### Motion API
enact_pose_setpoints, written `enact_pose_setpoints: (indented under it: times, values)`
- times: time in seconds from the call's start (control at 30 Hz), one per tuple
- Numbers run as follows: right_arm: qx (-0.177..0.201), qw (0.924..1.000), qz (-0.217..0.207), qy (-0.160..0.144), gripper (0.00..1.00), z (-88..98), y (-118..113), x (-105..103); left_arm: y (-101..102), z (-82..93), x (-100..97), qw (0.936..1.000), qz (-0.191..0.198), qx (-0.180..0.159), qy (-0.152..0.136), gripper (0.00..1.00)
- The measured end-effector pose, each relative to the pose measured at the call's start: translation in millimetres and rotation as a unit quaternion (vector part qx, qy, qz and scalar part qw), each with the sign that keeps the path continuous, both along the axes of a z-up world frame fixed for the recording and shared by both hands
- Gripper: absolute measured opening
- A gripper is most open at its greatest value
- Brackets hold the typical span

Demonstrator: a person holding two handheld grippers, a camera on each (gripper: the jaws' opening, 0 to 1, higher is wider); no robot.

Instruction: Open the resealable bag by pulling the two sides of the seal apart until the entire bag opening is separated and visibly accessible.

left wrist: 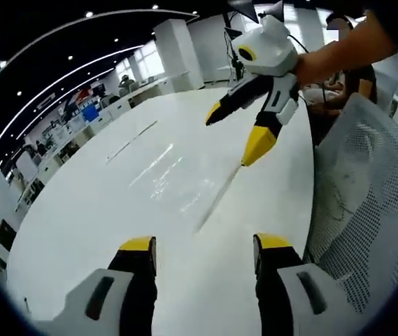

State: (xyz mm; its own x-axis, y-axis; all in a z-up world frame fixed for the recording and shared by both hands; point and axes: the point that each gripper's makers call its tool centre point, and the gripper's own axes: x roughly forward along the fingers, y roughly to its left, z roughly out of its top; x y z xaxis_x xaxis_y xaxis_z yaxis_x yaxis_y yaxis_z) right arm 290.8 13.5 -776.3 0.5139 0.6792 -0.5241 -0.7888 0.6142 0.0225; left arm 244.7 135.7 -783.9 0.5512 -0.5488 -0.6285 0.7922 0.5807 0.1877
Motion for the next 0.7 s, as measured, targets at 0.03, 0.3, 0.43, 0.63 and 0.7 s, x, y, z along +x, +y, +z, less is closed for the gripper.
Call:
enact_pose_setpoints:
  times: [0.03,0.3,0.43,0.63,0.7]
  values:
    - [0.002,1.0,-0.004,0.0,0.89,1.3,-1.4,-2.8,0.8,-0.5,0.3,1.0,0.004,-0.001,0.003,0.65]
    - [0.017,0.9994,-0.031,0.003,1.0,4.5,-12.0,-21.8,5.5,0.7,-6.2,0.9996,0.02,-0.017,0.015,0.8]
    - [0.032,0.9982,-0.049,0.012,1.0,7.7,-17.0,-36.7,4.9,8.1,-12.6,0.9976,0.033,-0.059,0.016,0.89]
    - [0.053,0.9944,-0.092,0.004,1.0,17.0,-22.0,-58.4,10.0,7.0,-26.3,0.9959,0.045,-0.077,0.013,0.99]
    - [0.058,0.9936,-0.097,-0.005,1.0,14.8,-20.6,-64.4,14.2,3.3,-32.1,0.9967,0.044,-0.068,0.007,0.99]
